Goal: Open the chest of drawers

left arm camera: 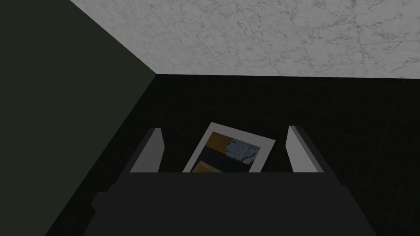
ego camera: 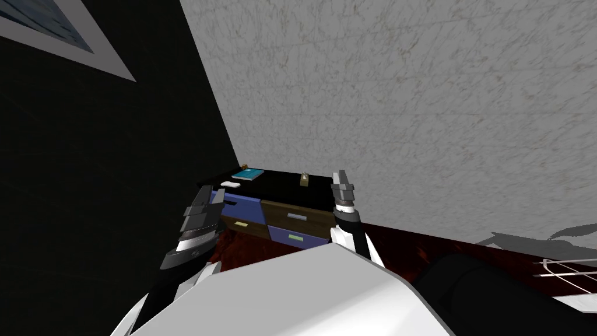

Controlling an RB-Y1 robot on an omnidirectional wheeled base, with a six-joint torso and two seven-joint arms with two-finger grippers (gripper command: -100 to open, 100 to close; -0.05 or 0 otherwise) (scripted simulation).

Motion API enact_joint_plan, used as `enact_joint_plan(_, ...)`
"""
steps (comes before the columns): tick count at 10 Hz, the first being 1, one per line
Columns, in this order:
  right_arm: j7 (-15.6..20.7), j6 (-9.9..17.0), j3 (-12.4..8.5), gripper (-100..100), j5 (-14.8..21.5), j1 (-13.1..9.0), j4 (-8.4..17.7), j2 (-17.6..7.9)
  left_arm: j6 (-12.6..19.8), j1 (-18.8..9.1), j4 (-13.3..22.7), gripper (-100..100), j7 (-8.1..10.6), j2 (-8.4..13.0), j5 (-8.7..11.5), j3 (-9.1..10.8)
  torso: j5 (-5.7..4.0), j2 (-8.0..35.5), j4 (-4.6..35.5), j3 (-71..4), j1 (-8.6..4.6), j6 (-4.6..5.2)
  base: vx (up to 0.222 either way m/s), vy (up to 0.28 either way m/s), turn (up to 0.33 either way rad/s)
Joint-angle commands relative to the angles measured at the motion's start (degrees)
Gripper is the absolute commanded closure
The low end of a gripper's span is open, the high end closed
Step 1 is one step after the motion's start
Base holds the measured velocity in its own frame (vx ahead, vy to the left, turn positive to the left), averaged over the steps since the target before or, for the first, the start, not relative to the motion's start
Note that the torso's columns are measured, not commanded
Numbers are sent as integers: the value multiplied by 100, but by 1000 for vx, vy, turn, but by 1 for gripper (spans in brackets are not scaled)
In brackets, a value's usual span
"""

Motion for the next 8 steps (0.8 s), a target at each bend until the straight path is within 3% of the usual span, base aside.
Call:
enact_joint_plan(1,0,0,0,0,0,0,0,0,0,0,0,0,0,0,0,0,0,424,423,-845,0,0,0,0,0)
enact_joint_plan(3,0,0,0,0,0,0,0,0,0,0,0,0,0,0,0,0,0,1270,1269,-2537,0,0,0,0,0)
enact_joint_plan(4,0,0,0,0,0,0,0,0,33,-30,108,-100,-11,215,-22,-26,0,1693,1692,-3383,0,0,1,-16,-37)
enact_joint_plan(5,0,0,0,0,0,0,2,0,55,-49,175,-100,-18,297,-35,-42,-1,1887,1881,-3777,-4,1,-6,-28,-40)
enact_joint_plan(8,0,1,1,0,0,0,3,1,206,-184,659,-100,-69,549,-132,-157,-3,1959,1958,-3919,-8,0,-12,-58,-63)
